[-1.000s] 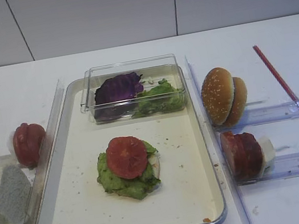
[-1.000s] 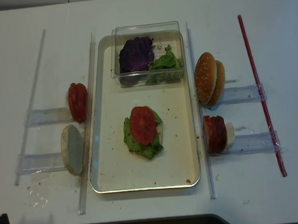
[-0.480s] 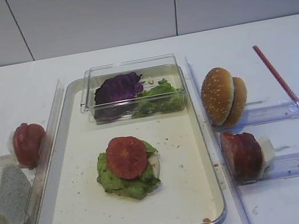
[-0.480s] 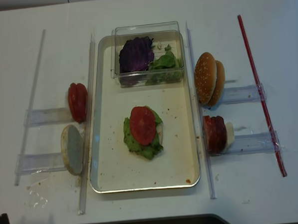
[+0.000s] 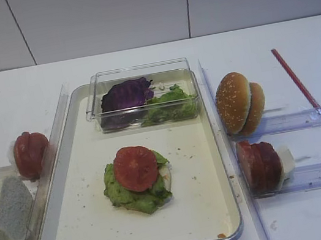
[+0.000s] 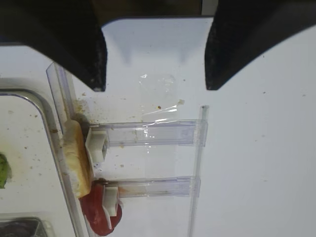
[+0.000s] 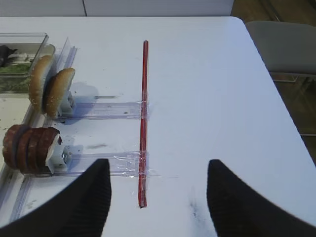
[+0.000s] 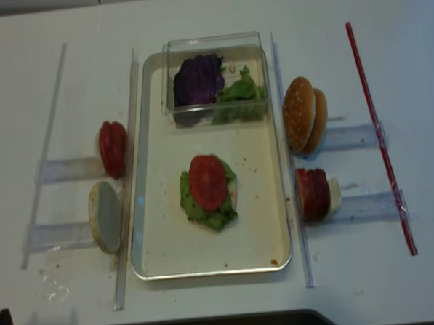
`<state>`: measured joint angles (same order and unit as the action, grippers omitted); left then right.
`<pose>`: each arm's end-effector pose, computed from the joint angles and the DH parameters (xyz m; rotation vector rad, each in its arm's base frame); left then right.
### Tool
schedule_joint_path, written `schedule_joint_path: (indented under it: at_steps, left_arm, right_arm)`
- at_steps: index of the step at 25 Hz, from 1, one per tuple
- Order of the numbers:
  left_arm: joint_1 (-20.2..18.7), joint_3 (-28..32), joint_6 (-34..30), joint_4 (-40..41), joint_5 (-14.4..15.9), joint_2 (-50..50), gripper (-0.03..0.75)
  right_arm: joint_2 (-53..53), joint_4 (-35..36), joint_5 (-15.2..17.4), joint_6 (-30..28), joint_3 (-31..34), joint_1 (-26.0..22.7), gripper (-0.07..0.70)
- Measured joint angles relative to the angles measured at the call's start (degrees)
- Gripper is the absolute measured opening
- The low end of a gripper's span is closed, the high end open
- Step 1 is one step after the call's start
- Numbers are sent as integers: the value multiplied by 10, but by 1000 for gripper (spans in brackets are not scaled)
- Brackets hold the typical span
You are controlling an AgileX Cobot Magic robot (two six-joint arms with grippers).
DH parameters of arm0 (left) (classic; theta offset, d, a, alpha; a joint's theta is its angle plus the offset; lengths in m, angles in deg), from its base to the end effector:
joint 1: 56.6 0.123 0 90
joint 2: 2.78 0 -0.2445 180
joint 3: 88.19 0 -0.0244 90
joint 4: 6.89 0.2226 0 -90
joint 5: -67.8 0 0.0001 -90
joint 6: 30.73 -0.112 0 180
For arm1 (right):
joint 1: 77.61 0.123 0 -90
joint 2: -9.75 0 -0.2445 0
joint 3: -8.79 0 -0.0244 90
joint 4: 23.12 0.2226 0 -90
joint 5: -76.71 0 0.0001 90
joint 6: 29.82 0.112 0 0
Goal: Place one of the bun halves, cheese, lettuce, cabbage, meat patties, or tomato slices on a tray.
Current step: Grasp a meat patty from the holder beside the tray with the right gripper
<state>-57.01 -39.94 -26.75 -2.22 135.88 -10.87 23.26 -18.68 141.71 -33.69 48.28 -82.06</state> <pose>0.0219 0.0083 0.2380 -0.0778 2.1676 0.0556 0.0246 0.0060 0.2811 0.0007 2.0570 0.0026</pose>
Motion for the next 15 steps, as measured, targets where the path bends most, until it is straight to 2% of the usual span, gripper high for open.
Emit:
schedule_joint_path:
  at_steps: [7,15]
  left_arm:
    - [0,0,0,0,-2,0,416]
    - [0,0,0,0,-2,0,416]
  right_arm:
    - [66,13,5,0,-42,1,445]
    - [132,13,47,0,-106,10,445]
